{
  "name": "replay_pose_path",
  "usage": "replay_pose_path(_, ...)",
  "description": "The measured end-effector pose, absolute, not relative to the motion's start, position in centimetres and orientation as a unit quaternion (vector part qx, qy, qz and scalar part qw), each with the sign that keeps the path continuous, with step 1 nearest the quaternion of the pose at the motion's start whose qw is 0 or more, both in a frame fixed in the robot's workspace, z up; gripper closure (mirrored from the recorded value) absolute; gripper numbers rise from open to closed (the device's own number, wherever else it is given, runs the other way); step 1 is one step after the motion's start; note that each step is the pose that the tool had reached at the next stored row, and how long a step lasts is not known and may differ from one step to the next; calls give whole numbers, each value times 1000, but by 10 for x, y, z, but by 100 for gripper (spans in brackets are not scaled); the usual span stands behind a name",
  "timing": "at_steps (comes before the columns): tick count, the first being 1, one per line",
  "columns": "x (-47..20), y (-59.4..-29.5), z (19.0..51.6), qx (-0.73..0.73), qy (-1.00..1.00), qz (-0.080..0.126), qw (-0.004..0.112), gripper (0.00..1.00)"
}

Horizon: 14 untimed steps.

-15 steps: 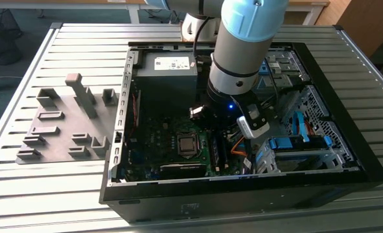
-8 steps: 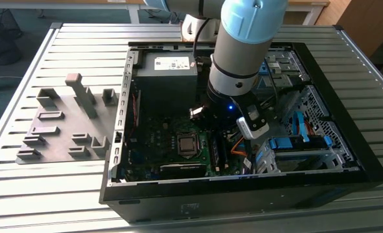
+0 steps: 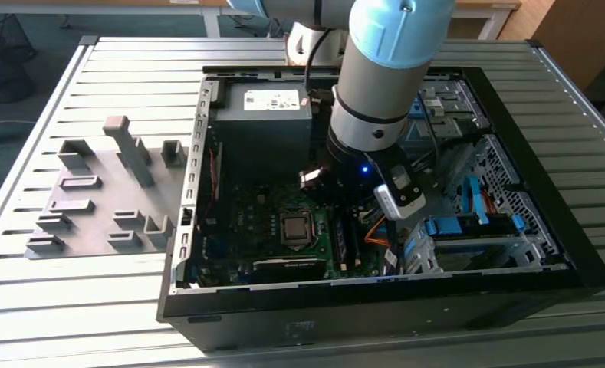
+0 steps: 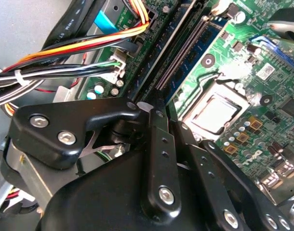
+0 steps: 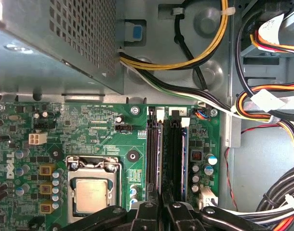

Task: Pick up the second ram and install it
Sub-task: 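Press down the second ram until it locks into place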

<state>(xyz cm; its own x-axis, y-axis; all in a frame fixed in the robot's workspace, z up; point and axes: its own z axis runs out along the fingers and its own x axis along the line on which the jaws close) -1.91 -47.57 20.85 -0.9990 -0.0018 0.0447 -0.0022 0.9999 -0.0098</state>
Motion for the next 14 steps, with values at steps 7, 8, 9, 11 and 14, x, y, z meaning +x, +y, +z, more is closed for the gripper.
replay_pose_path(7,-19,-476,205,2,-1000,4,22,86)
replay_pose_path(8,-19,-476,205,2,-1000,3,22,86)
replay_pose_path(9,-19,-476,204,2,-1000,3,22,86)
replay_pose_path(11,-19,-476,203,2,-1000,3,22,86)
replay_pose_path(14,-19,-476,202,2,-1000,3,23,86)
